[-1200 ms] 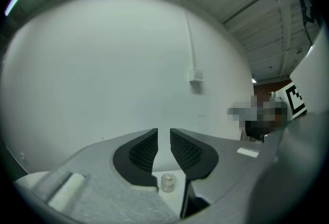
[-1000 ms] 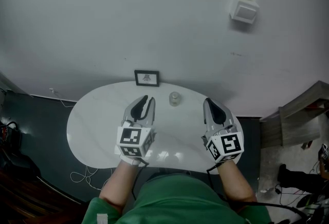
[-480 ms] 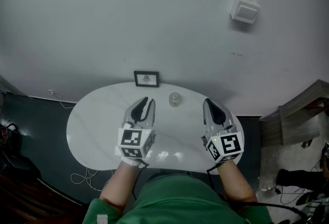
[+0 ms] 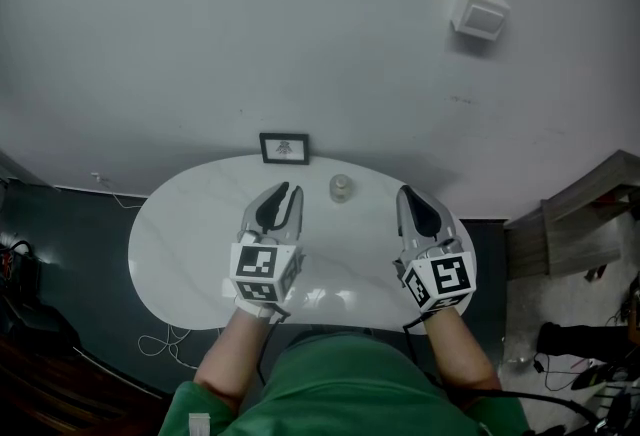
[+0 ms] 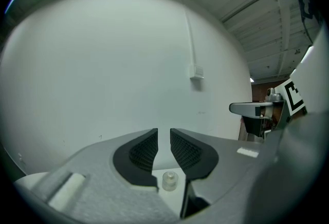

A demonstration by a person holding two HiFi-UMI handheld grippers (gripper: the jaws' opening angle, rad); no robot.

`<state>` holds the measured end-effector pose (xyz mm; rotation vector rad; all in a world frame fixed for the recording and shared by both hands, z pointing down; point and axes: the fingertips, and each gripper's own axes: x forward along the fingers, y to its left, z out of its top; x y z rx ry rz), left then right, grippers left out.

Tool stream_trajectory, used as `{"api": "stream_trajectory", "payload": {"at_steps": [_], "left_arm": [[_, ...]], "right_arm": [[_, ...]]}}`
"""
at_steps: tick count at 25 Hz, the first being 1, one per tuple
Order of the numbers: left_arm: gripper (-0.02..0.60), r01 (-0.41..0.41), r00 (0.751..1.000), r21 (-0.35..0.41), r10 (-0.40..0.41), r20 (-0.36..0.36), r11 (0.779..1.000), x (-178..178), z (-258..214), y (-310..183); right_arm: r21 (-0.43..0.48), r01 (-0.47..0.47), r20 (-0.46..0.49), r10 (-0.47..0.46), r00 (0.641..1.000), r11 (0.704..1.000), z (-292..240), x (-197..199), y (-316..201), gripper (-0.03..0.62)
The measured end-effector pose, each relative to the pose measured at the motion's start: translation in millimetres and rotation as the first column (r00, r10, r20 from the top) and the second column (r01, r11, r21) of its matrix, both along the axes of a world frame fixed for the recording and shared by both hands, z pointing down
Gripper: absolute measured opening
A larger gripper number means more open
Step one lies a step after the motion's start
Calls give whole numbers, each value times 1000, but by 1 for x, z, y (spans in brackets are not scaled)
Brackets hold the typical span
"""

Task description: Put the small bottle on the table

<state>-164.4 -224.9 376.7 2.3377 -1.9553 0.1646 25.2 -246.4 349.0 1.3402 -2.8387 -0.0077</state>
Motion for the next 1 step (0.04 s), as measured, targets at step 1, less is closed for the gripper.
{"api": "stream_trajectory", "payload": {"at_steps": [1], "left_arm": [[81,-1,1000,0,1,0,1000,0,0,0]], "right_arm": [[-1,-2,0,2,1000,1000,0,0,0,-5]]}}
